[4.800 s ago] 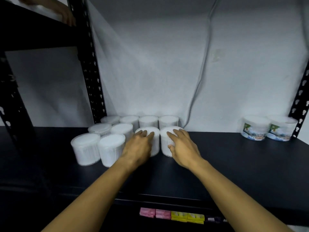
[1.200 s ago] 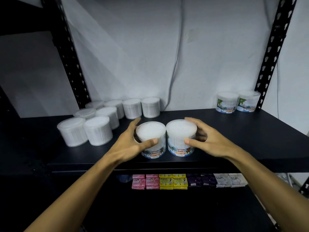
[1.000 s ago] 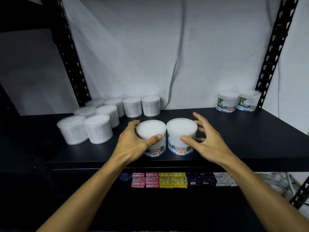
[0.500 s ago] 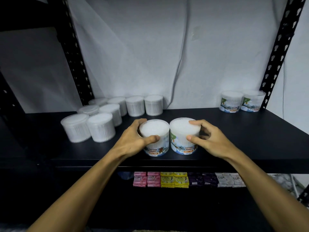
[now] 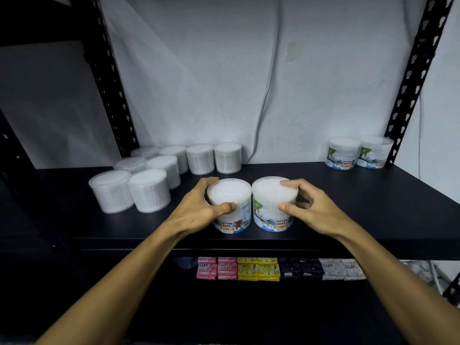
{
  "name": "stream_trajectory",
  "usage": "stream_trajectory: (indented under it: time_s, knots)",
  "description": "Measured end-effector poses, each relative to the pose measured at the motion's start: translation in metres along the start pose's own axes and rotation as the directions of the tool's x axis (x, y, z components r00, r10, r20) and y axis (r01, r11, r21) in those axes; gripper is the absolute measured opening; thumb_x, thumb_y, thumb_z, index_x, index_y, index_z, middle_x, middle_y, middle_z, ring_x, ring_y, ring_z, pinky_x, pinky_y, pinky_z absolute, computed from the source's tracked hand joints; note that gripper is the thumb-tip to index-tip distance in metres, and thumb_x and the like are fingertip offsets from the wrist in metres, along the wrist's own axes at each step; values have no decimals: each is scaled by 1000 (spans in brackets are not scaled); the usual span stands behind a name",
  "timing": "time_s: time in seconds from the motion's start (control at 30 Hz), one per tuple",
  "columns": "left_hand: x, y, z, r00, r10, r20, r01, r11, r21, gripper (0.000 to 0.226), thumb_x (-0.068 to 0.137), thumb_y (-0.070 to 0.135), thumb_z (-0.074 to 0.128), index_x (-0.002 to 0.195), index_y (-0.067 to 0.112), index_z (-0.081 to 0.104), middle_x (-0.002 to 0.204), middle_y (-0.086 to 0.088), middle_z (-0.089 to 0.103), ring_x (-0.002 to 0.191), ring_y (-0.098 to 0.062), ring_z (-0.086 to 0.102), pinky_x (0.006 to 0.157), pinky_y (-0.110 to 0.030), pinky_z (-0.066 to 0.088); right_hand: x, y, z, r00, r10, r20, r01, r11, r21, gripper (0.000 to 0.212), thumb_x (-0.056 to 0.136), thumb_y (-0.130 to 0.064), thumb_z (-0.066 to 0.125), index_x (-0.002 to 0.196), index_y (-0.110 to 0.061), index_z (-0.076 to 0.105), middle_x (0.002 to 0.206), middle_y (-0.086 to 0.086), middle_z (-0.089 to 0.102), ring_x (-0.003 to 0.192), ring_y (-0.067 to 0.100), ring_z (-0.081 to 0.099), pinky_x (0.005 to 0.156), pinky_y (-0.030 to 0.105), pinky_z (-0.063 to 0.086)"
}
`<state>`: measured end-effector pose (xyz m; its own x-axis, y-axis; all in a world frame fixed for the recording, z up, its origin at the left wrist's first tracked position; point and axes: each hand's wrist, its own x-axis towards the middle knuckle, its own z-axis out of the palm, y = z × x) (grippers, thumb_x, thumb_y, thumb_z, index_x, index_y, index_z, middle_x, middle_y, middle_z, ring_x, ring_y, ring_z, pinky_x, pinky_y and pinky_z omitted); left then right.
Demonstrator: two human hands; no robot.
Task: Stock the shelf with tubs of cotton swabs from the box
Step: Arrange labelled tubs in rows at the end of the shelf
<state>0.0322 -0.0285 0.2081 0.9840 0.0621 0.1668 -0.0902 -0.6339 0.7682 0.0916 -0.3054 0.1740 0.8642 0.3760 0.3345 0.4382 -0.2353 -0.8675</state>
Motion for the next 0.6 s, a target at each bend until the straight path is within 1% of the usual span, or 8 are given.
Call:
stream_trajectory:
  time_s: [0.1,0.17,0.2,0.27,0.33,0.43,0.5,0.6]
  knots:
    - [-2,-2,-1,1000,4,26,-4,1000,-15,93,66,52,81,144,30,34,136,7,50,119,-13,52,100,-29,42,-3,-3,2,1000,6,9,-6,1000,-22,58,66,-51,74,120,-39,55,133,-10,52,122,10,52,98,33,49]
    - [-5,-3,-1,999,21,40,-19,999,-44,106,62,58,82,149,31,26,141,9,46,122,-8,48,103,-28,39,-7,-8,3,1000,11,21,-10,999,-47,72,65,-59,71,130,-46,45,140,-14,44,125,8,48,98,28,46]
    - [-9,-2,-1,999,35,31,-33,998,-51,108,64,55,83,150,31,24,139,11,45,121,-6,47,101,-24,38,-10,-11,4,1000,17,18,-16,998,-68,78,65,-60,71,135,-52,37,143,-15,40,126,6,46,98,28,45]
    - [-16,-6,0,997,72,-28,-73,997,-16,102,66,49,84,149,33,28,134,14,46,117,-1,49,96,-19,38,-19,-16,5,999,26,-25,-29,989,-148,85,68,-59,72,137,-60,23,142,-15,36,125,4,43,98,29,44]
    - [-21,-11,0,992,100,-72,-99,995,19,89,66,48,84,143,39,39,131,13,53,112,1,55,94,-19,42,-28,-19,9,997,18,-75,-38,961,-274,85,70,-55,72,137,-61,20,136,-11,38,123,6,42,96,31,46]
    - [-23,-15,0,995,64,-76,-65,998,-14,72,69,45,83,134,41,52,115,12,64,103,2,62,96,-25,49,-32,-19,17,990,-3,-138,-53,915,-401,78,71,-58,68,137,-56,27,128,-7,42,121,12,44,97,37,48]
    - [-20,-15,-1,995,46,-84,-49,998,-36,69,68,44,84,131,41,56,108,12,66,99,3,64,98,-27,49,-28,-17,22,984,-11,-176,-65,905,-420,70,74,-57,67,136,-49,36,122,-7,44,116,15,48,96,38,48]
    - [-15,-16,0,996,43,-73,-46,998,-36,67,67,46,84,128,43,58,107,9,68,98,2,65,100,-27,48,-21,-14,24,977,-22,-213,-67,915,-398,61,76,-51,70,132,-40,48,114,-6,46,106,15,53,92,35,51]
